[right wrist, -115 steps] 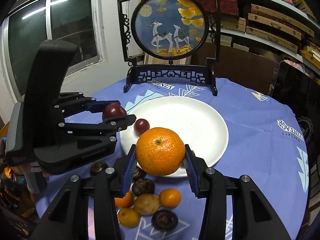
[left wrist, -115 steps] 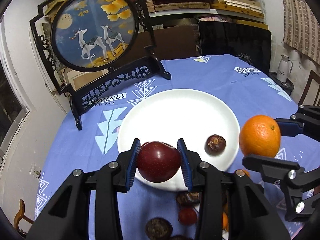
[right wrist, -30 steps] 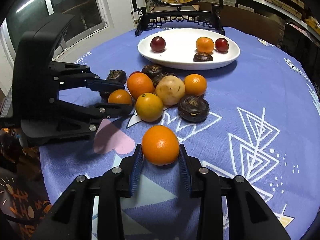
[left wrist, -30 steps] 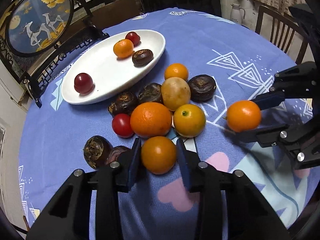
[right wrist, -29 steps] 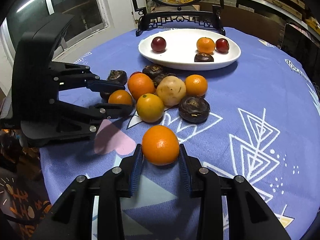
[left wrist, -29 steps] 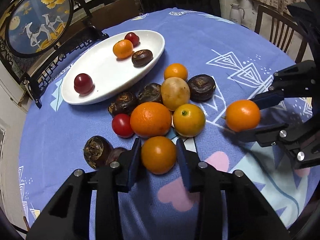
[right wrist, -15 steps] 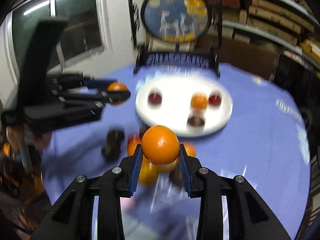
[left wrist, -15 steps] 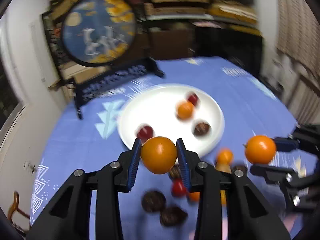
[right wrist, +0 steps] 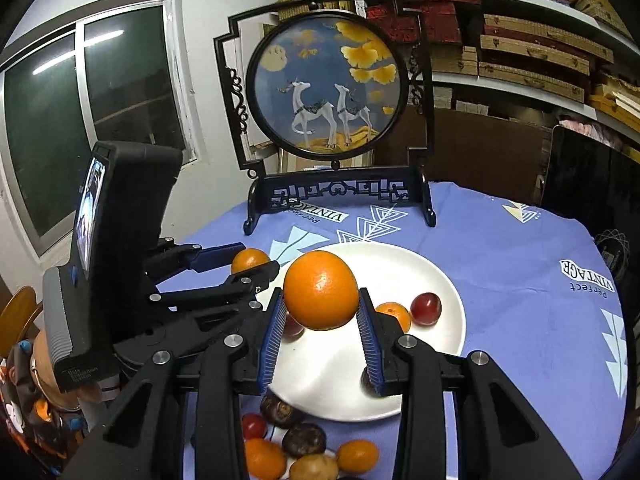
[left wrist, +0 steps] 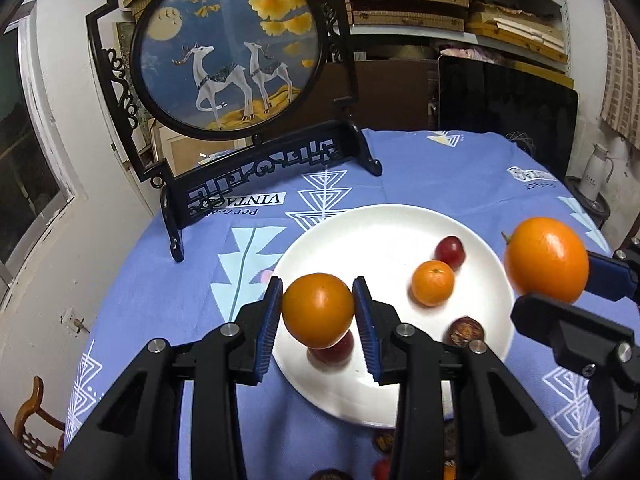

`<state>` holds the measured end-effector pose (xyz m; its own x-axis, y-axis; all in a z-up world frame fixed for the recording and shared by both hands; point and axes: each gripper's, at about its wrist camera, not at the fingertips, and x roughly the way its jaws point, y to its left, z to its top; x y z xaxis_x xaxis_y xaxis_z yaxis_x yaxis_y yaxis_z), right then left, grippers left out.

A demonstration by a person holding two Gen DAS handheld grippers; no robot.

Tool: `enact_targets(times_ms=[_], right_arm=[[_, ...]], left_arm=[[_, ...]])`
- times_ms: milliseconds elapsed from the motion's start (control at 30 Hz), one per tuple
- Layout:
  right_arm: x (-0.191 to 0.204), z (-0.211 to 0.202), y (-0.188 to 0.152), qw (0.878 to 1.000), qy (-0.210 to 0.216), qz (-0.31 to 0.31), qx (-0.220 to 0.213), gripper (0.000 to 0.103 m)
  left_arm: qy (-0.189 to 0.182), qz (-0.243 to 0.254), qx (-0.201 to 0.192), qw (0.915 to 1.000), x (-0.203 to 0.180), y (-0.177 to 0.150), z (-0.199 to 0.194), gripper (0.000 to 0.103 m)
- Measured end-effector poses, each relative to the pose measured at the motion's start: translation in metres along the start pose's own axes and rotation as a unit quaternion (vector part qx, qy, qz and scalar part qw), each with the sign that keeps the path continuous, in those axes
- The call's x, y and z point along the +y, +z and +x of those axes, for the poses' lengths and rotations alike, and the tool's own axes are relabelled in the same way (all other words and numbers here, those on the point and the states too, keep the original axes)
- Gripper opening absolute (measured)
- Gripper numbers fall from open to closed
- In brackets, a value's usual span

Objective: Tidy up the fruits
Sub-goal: 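Carry both oranges onto the white plate and open both tools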

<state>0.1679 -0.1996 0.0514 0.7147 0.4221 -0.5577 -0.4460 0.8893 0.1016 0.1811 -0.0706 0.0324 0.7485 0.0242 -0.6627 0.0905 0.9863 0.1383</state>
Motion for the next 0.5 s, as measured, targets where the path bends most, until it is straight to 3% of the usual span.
enact_targets(times_ms=[500], right_arm=[[-0.01, 0.047, 0.002, 0.999, -0.002, 0.003, 0.032, 0.036]], left_arm=[[0.014, 0.014, 0.027, 0.9994, -0.003, 0.009, 0.051, 0.035]])
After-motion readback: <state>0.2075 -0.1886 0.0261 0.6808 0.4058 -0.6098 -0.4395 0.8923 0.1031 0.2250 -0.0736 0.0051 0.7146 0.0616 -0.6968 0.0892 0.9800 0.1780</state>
